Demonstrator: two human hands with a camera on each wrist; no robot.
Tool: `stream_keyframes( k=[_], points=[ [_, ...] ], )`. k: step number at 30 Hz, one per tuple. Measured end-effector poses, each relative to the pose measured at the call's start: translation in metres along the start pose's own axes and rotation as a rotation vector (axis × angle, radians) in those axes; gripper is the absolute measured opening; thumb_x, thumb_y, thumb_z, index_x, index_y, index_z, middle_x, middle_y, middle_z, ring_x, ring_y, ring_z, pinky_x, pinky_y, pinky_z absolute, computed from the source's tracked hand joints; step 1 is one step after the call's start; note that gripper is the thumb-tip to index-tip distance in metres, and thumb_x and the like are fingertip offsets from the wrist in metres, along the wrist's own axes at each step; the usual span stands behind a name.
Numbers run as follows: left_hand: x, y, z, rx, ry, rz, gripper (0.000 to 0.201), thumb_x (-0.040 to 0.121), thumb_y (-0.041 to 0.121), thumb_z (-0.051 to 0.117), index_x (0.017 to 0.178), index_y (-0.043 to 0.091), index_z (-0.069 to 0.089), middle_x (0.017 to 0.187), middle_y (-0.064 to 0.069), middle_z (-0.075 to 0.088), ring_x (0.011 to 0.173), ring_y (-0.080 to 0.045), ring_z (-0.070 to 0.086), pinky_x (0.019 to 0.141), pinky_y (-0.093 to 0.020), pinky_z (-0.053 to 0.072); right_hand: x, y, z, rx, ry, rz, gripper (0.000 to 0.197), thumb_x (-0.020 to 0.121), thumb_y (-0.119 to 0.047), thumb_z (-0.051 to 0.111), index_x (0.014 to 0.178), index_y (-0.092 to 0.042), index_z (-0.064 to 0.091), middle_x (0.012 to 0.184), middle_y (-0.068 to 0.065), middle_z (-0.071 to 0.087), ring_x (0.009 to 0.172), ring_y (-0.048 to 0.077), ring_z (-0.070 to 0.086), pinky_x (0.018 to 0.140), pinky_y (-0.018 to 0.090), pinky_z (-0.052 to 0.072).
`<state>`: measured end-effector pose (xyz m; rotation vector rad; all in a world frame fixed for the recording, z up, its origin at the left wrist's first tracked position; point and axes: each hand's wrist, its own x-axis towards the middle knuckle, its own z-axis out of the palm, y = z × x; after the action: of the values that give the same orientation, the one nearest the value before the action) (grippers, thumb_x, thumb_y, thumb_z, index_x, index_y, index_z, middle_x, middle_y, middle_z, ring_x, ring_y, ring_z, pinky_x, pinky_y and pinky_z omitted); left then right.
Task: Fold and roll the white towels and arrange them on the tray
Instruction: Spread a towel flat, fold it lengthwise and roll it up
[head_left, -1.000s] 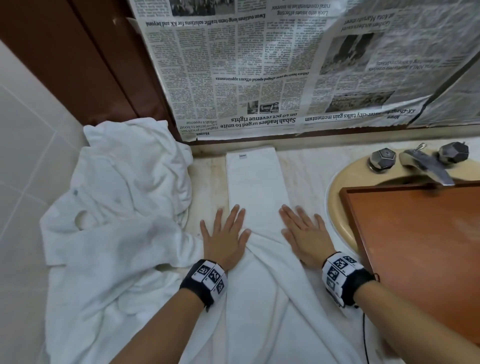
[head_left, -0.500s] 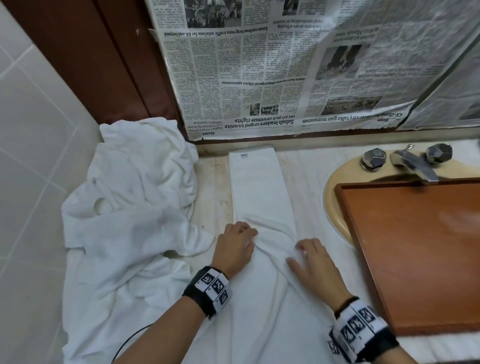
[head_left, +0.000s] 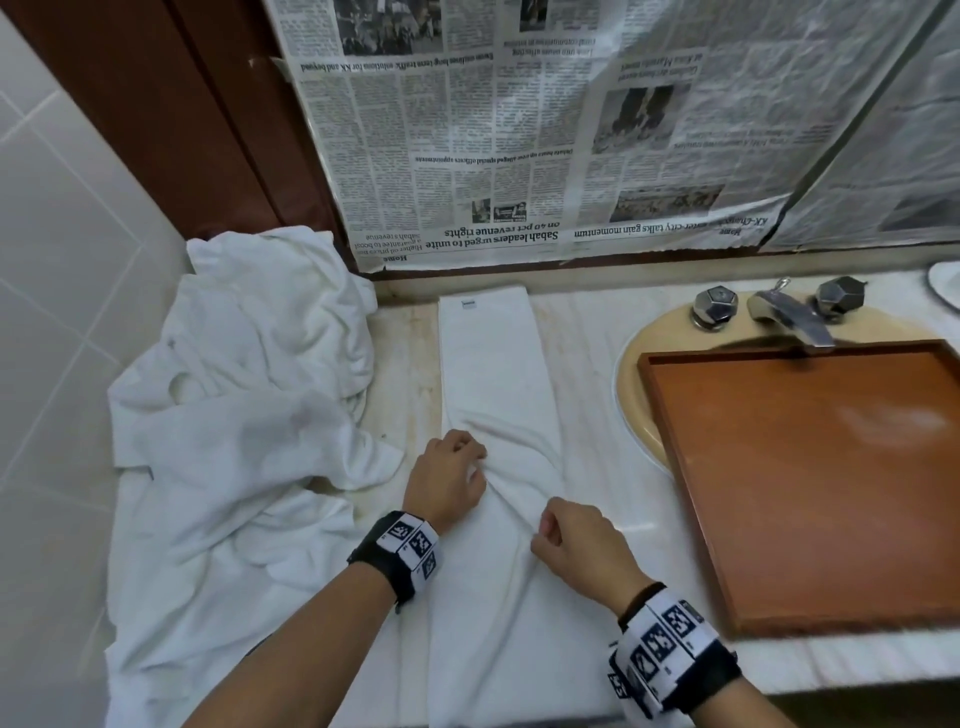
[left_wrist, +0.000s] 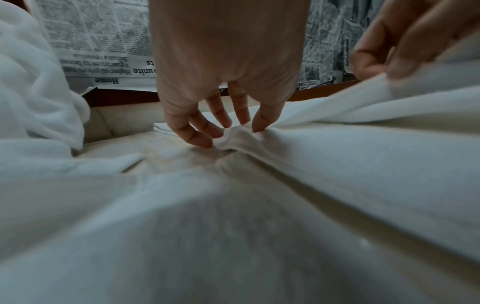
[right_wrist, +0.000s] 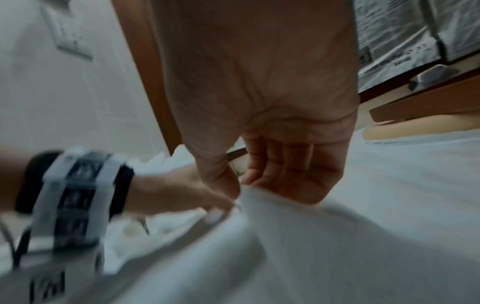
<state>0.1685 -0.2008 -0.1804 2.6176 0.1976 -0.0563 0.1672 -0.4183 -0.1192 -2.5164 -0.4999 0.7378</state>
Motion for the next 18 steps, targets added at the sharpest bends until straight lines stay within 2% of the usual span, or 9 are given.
stream_keyframes(
  k=[3, 5, 7, 9, 12, 15, 18],
  points=[
    [-0.004, -0.005, -0.002, -0.044, 0.011, 0.055, 0.032, 0.086, 0.018, 0.065, 0.117, 0.012, 0.067, 0.126, -0.005, 0.057, 0.104, -0.031, 0.055, 0.085, -0.039, 0.05, -0.004, -0.023, -0.01, 0.238, 0.01, -0.009, 0.012, 0.085, -0.027, 0.062, 0.083, -0.016, 0.059, 0.076, -0.002, 0.064, 0.069, 0.014, 0.06, 0.066, 0.03, 0.051],
    [-0.006, -0.012, -0.006, -0.157, 0.096, 0.068, 0.023, 0.086, 0.01, 0.066, 0.108, 0.011, 0.07, 0.118, -0.007, 0.058, 0.099, -0.028, 0.059, 0.085, -0.037, 0.05, -0.009, -0.046, -0.014, 0.361, 0.017, -0.04, 0.01, 0.086, -0.022, 0.062, 0.082, -0.013, 0.059, 0.069, 0.0, 0.063, 0.058, 0.013, 0.057, 0.06, 0.028, 0.049],
    [-0.011, -0.021, -0.011, -0.276, 0.211, 0.011, 0.019, 0.087, 0.004, 0.064, 0.101, 0.012, 0.072, 0.113, -0.006, 0.059, 0.094, -0.021, 0.062, 0.086, -0.033, 0.051, -0.012, -0.069, -0.013, 0.447, -0.019, -0.056, 0.008, 0.086, -0.017, 0.061, 0.083, -0.01, 0.059, 0.064, 0.002, 0.061, 0.049, 0.013, 0.055, 0.052, 0.024, 0.047],
    [-0.015, -0.021, -0.016, -0.34, 0.238, -0.063, 0.022, 0.088, 0.001, 0.059, 0.1, 0.014, 0.074, 0.112, -0.004, 0.06, 0.092, -0.016, 0.063, 0.088, -0.03, 0.052, -0.011, -0.083, -0.008, 0.469, -0.039, -0.066, 0.006, 0.086, -0.014, 0.062, 0.084, -0.008, 0.059, 0.061, 0.001, 0.06, 0.046, 0.011, 0.055, 0.05, 0.02, 0.044],
    [-0.024, -0.033, -0.019, -0.328, 0.179, -0.094, 0.025, 0.09, 0.001, 0.059, 0.104, 0.014, 0.076, 0.112, -0.005, 0.063, 0.091, -0.015, 0.065, 0.091, -0.028, 0.053, -0.007, -0.1, 0.016, 0.463, -0.063, -0.055, 0.007, 0.084, -0.013, 0.063, 0.085, -0.007, 0.059, 0.064, 0.003, 0.061, 0.048, 0.013, 0.056, 0.05, 0.018, 0.044],
    [-0.027, -0.039, -0.024, -0.299, 0.14, -0.127, 0.022, 0.092, 0.006, 0.062, 0.107, 0.014, 0.076, 0.112, -0.008, 0.067, 0.093, -0.018, 0.066, 0.091, -0.023, 0.051, -0.001, -0.104, 0.044, 0.46, -0.106, -0.003, 0.011, 0.082, -0.015, 0.064, 0.087, -0.006, 0.06, 0.07, 0.006, 0.063, 0.05, 0.015, 0.057, 0.051, 0.021, 0.049],
    [-0.028, -0.041, -0.027, -0.284, 0.138, -0.157, 0.023, 0.093, 0.005, 0.061, 0.109, 0.012, 0.076, 0.109, -0.008, 0.069, 0.097, -0.019, 0.066, 0.088, -0.015, 0.043, 0.002, -0.1, 0.072, 0.427, -0.153, 0.021, 0.012, 0.081, -0.02, 0.065, 0.085, -0.014, 0.057, 0.08, 0.008, 0.064, 0.063, 0.019, 0.057, 0.06, 0.025, 0.05]
  ],
)
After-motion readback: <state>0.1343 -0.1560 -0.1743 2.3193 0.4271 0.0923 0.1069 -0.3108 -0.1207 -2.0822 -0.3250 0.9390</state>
